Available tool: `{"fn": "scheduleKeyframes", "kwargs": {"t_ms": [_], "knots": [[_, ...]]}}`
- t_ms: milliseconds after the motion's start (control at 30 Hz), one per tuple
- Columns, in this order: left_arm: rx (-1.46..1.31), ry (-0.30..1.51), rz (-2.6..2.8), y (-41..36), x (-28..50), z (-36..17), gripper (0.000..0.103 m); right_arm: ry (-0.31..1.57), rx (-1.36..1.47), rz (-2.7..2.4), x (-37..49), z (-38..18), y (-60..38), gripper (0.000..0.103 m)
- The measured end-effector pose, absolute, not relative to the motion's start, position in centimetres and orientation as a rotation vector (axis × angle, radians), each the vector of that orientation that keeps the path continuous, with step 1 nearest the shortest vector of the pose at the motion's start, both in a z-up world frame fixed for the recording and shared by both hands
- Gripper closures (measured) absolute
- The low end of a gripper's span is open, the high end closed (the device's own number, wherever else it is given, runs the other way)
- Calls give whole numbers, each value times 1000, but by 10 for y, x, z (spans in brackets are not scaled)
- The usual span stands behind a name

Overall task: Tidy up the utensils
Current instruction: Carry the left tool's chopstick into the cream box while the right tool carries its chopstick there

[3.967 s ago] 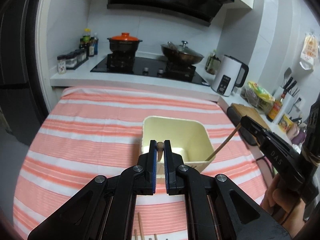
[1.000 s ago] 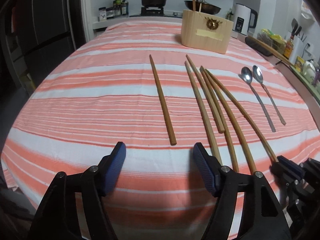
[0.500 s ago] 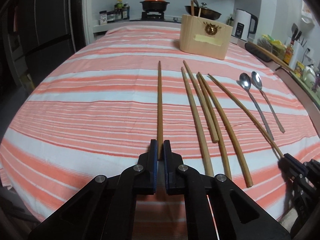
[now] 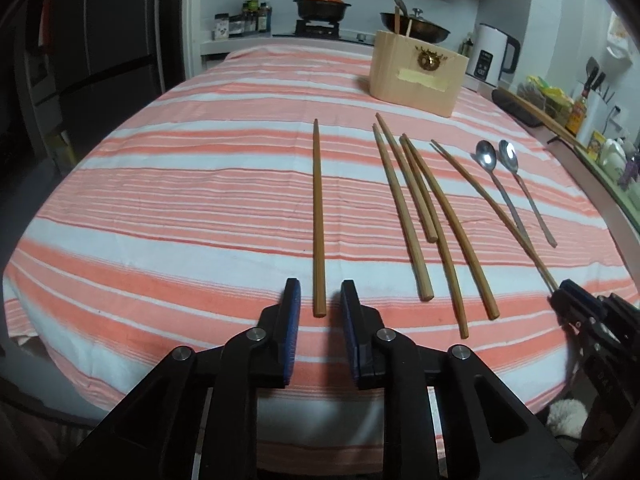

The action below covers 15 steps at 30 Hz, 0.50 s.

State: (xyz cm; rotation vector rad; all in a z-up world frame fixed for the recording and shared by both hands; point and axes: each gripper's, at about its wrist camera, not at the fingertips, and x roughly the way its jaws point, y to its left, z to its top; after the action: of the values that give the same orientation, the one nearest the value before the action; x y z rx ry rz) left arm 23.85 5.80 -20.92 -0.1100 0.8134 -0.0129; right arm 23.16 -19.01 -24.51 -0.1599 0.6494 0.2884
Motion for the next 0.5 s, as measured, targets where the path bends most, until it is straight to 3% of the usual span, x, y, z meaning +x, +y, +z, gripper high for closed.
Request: {"fn": "scheduleKeyframes", "kwargs": {"t_ms": [67,500], "knots": [[-100,806,-18,58,236,-210,75,645,-150,287,231,-246,-193,75],[-9,755,13,48,231,-216,75,607,-145,310,228,-251,-198,75]]}}
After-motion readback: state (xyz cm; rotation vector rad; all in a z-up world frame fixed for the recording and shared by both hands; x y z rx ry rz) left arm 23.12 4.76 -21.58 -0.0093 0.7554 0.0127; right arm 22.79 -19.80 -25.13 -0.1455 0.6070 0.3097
